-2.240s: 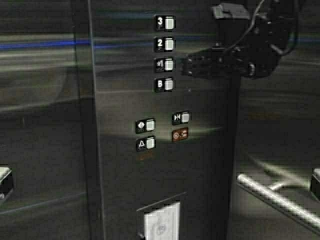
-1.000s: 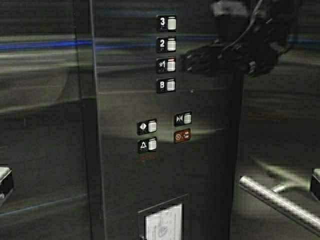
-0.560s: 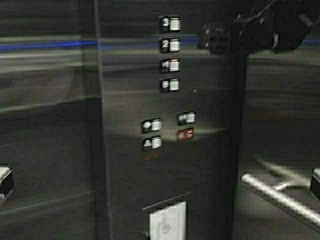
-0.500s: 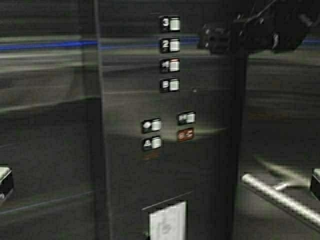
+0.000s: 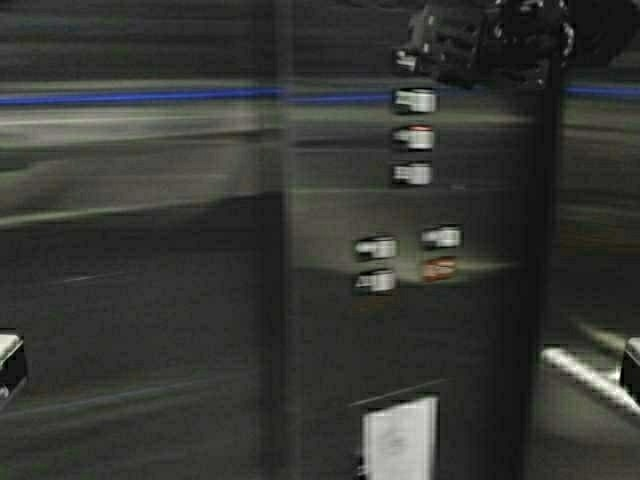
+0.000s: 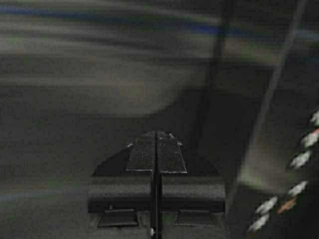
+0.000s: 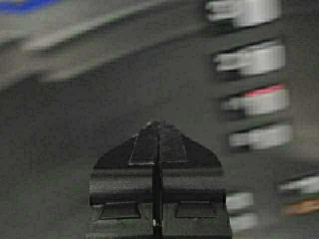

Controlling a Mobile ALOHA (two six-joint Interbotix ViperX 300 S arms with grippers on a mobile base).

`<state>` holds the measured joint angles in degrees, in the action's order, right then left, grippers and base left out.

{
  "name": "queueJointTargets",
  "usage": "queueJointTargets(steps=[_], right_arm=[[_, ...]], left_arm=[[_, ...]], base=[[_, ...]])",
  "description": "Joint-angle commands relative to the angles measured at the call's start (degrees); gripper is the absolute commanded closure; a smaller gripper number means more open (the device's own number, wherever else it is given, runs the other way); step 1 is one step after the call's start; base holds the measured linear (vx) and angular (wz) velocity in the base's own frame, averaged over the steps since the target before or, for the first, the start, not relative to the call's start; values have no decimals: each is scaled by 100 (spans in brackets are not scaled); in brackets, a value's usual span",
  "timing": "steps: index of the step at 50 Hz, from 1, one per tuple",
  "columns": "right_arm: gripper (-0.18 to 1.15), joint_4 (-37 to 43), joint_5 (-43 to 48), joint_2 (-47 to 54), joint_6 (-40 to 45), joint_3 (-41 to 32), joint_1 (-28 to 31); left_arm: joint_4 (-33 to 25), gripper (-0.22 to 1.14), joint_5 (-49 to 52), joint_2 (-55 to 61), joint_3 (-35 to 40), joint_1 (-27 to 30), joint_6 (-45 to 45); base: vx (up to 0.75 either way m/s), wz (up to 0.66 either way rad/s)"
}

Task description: Navigate to elevator, push the call button, then enter the elevator

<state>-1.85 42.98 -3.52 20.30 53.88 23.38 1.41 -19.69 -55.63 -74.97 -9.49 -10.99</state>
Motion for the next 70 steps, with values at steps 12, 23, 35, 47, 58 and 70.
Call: queueJointTargets(steps=[12,23,35,47,58,70], right_arm=[[91,-343,-1204,-562,-9,-431,-18],[91,-1239,-2092,-765,-18,-668,-9],[91,-1477,-2725,-756,-9,-940,18],[91,-1477,-2725,-773,0,-1072,123],[91,-1477,-2769,-958,-9,-1011,272],[91,-1494,-2769,-1143,-18,-1011,272]], left_arm=[[-9,89,-18,79,123,9,193],[-9,89,-9,79,132,9,185],[-9,89,105,97,149,9,211],[-9,89,105,97,158,9,211],[-9,89,105,105,149,9,202],[-9,89,97,264,202,9,220]], base=[[-22,21],[-21,8],[-24,-1],[-29,16],[-23,24],[-23,34]])
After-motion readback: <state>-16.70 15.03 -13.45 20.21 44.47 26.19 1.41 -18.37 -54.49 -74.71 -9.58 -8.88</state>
